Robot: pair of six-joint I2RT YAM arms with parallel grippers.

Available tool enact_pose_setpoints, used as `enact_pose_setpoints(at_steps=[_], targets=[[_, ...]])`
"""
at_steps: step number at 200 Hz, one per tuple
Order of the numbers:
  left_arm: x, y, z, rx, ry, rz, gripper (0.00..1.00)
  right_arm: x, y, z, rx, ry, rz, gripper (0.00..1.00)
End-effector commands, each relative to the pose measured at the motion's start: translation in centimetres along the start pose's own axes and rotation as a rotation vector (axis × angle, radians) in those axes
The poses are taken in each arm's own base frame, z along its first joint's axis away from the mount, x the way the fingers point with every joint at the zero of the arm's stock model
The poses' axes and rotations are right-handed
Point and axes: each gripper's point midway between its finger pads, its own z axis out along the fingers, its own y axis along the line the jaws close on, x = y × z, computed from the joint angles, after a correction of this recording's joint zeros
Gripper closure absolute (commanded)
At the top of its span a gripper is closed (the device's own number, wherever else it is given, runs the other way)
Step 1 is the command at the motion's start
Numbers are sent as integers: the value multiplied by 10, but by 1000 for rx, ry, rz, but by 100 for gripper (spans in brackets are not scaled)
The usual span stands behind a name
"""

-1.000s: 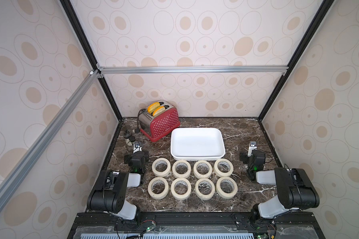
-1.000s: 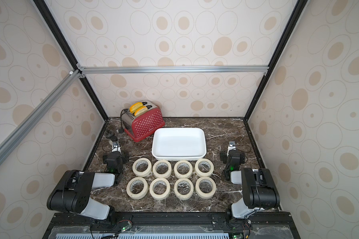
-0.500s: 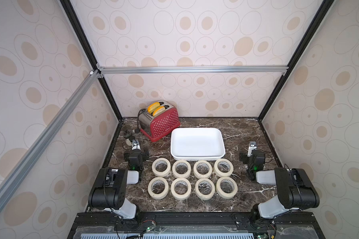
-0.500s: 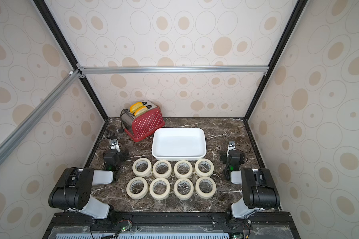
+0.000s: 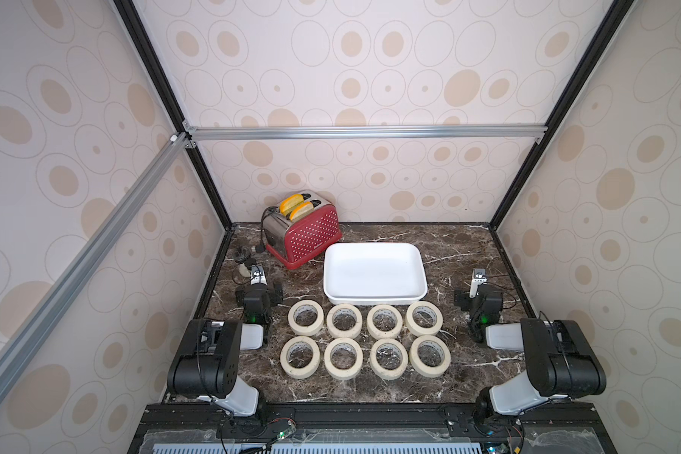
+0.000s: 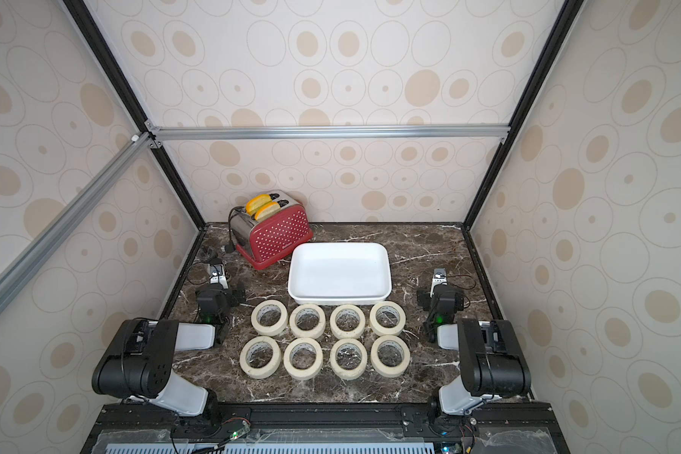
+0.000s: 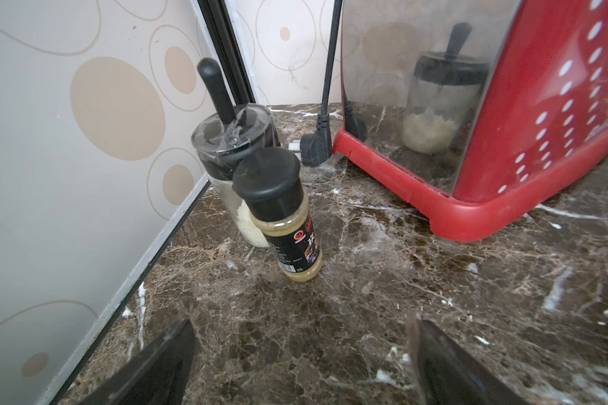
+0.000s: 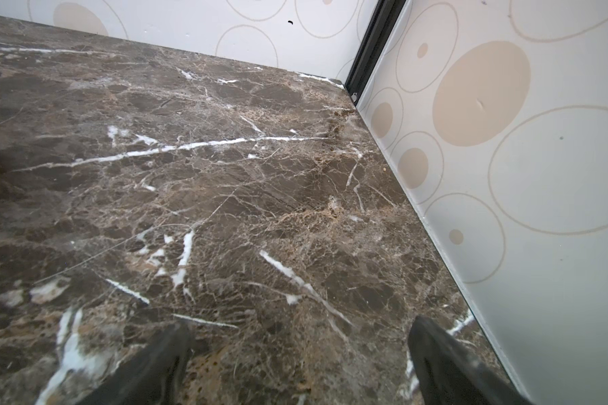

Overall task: Take out the art tape in the storage box
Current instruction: Reset both arms

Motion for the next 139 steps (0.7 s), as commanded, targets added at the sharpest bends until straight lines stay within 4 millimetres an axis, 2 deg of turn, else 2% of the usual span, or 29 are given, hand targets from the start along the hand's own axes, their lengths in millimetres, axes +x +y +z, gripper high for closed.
enact_pose_setpoints(at_steps=[1,20,42,81,109,139], targets=[[-6,1,3,-3,-4,-19,1,-6,-4,-13,11,-80,39,0],[-6,1,3,-3,-3,-19,1,-5,-6,-21,16,-120,49,0],[-6,1,3,-3,-4,-19,1,-5,-5,-20,15,-117,49,0],[-6,1,3,-3,-4,-19,1,-5,-4,-13,11,-81,37,0],[-6,1,3,-3,-5,-19,1,-5,4,5,-15,18,-1,0],[-6,1,3,-3,-3,-19,1,-6,4,3,-20,6,0,0]])
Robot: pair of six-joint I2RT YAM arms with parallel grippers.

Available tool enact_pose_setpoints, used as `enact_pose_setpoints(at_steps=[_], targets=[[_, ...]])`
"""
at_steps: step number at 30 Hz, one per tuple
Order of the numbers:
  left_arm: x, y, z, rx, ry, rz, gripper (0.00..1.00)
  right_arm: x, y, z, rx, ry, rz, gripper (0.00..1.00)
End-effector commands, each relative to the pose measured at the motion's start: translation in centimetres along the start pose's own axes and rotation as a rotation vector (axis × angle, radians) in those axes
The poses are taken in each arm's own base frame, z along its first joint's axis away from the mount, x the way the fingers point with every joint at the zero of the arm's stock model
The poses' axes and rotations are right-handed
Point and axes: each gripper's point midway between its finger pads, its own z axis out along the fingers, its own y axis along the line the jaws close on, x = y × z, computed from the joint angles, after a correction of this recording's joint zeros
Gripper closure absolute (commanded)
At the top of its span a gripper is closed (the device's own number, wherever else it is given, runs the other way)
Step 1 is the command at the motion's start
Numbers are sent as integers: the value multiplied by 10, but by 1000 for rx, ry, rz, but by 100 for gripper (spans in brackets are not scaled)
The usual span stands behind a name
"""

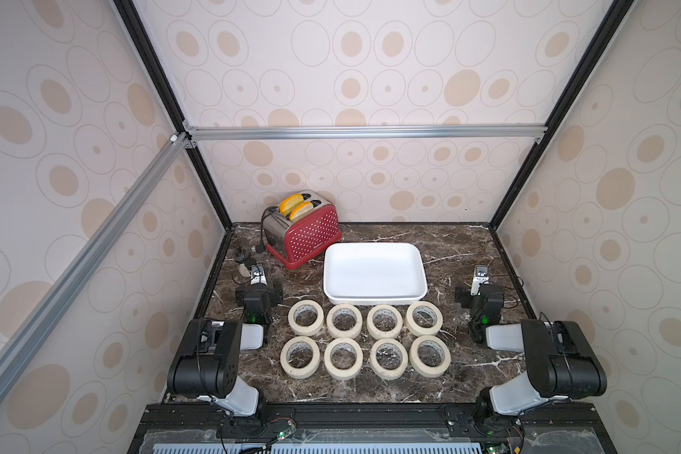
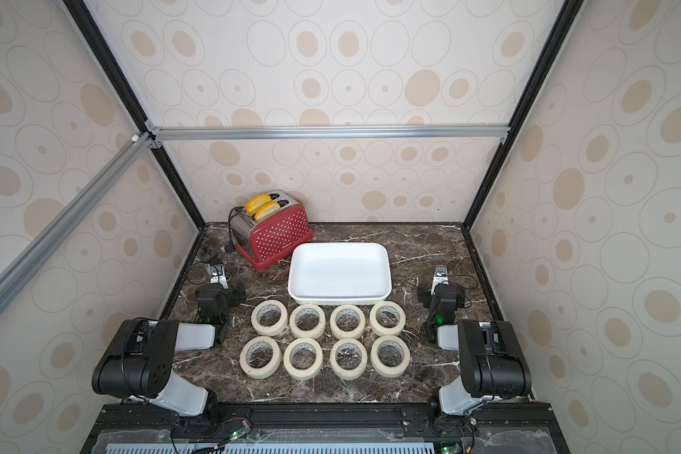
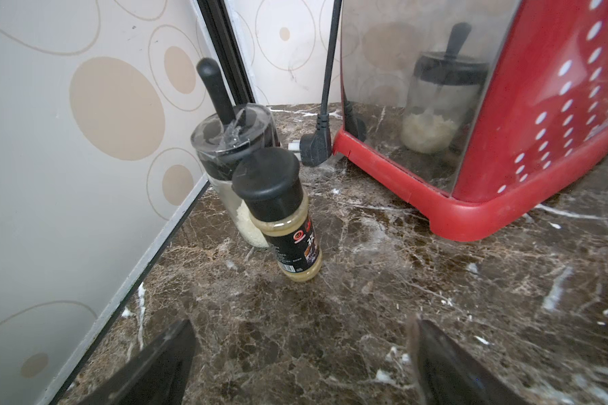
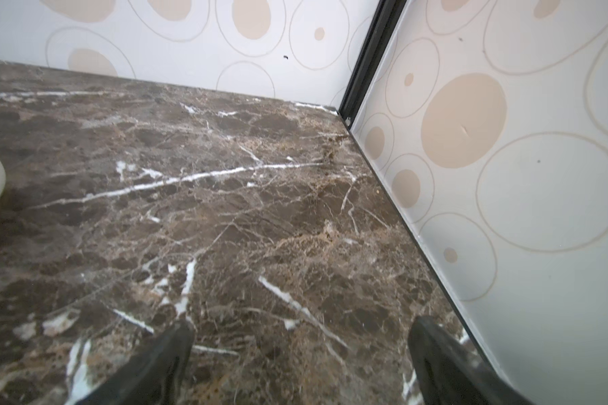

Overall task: Take out the art tape in the storage box
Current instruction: Reset both arms

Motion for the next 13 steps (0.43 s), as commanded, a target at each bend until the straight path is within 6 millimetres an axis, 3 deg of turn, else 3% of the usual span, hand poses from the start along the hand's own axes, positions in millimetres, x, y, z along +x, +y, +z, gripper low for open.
enact_pose_setpoints(at_steps=[1,13], targets=[[-6,2,3,-4,-3,-19,1,14,6,0,-22,60,-15,0],[-6,2,3,-3,-4,-18,1,14,6,0,-24,60,-15,0]])
